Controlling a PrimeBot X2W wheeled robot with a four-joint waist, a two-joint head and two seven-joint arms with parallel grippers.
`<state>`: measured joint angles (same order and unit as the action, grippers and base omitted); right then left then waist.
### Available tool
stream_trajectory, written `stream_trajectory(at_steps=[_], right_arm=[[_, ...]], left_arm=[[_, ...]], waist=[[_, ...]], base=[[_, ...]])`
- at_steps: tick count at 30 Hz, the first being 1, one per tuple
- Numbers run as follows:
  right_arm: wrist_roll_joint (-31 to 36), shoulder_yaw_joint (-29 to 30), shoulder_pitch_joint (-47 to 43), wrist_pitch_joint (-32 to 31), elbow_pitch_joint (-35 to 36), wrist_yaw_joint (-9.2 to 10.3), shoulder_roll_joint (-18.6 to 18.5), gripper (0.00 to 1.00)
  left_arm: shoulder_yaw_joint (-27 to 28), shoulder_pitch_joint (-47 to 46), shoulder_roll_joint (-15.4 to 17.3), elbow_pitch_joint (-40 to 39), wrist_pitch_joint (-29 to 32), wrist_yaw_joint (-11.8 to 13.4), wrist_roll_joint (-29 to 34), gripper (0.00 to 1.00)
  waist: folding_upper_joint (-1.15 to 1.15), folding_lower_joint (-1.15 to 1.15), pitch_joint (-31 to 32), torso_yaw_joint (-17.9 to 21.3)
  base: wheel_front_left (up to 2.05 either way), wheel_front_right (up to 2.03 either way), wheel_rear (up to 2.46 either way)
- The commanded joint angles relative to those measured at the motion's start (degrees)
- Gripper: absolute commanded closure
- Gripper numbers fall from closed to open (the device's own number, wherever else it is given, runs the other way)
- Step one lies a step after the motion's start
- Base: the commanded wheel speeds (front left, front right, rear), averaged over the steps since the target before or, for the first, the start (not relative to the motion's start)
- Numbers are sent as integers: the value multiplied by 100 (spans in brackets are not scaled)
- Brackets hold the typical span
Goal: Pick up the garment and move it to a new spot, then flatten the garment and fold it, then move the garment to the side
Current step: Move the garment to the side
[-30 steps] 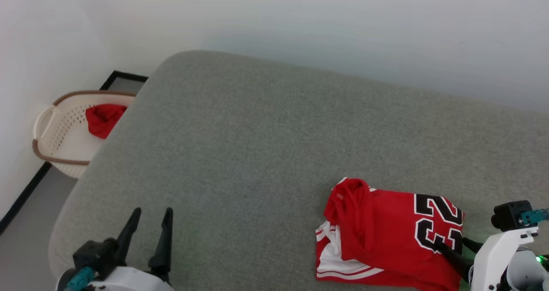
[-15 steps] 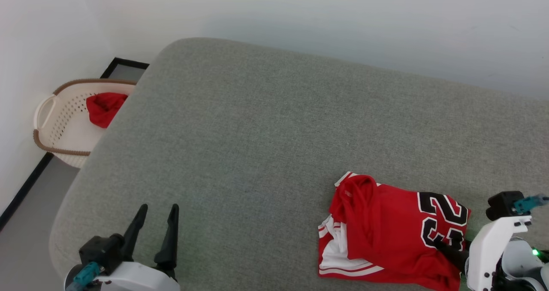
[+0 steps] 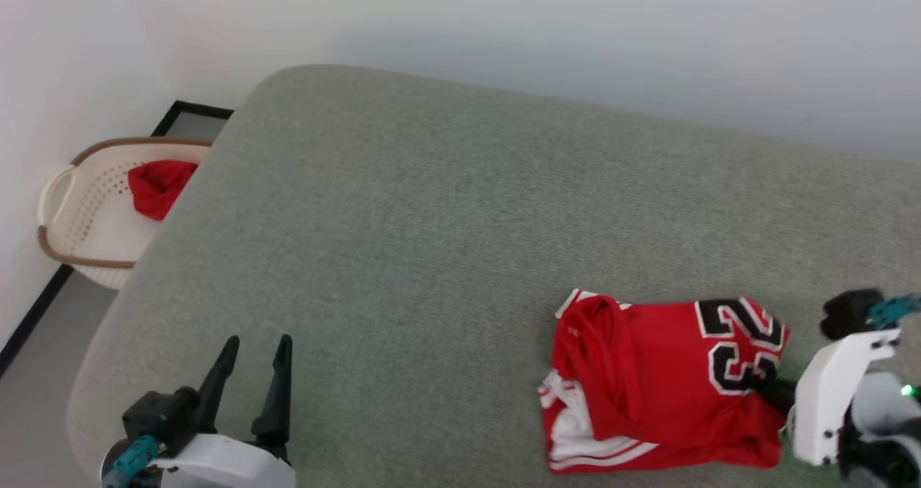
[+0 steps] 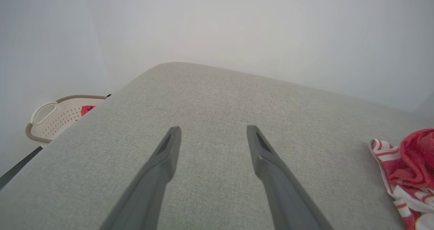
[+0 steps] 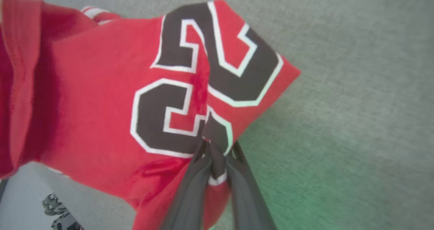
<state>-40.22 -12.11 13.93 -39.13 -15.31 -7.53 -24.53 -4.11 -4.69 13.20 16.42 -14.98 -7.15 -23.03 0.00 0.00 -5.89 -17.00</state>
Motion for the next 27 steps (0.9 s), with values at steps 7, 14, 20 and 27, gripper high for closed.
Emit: stream_trajectory(at_steps=[7, 14, 20, 27], right_arm=[[75, 57, 300, -180, 375, 8, -452, 100], [206, 127, 530, -345, 674, 8, -927, 100], [238, 148, 822, -210, 747, 8, -1411, 100], [199, -35, 1298, 199, 591, 8, -2061, 100]], left_arm=[[7, -100, 1, -156, -20, -24, 109, 0], [10, -246, -60, -291, -12, -30, 205, 0], [-26, -436, -84, -343, -11, -34, 287, 0], [-53, -769, -67, -445, -10, -36, 374, 0]], waist=[[0, 0, 38, 301], [0, 0, -116, 654], [0, 0, -359, 1013], [0, 0, -754, 1440]], base=[[0, 0, 0], [0, 0, 0], [0, 0, 0], [0, 0, 0]])
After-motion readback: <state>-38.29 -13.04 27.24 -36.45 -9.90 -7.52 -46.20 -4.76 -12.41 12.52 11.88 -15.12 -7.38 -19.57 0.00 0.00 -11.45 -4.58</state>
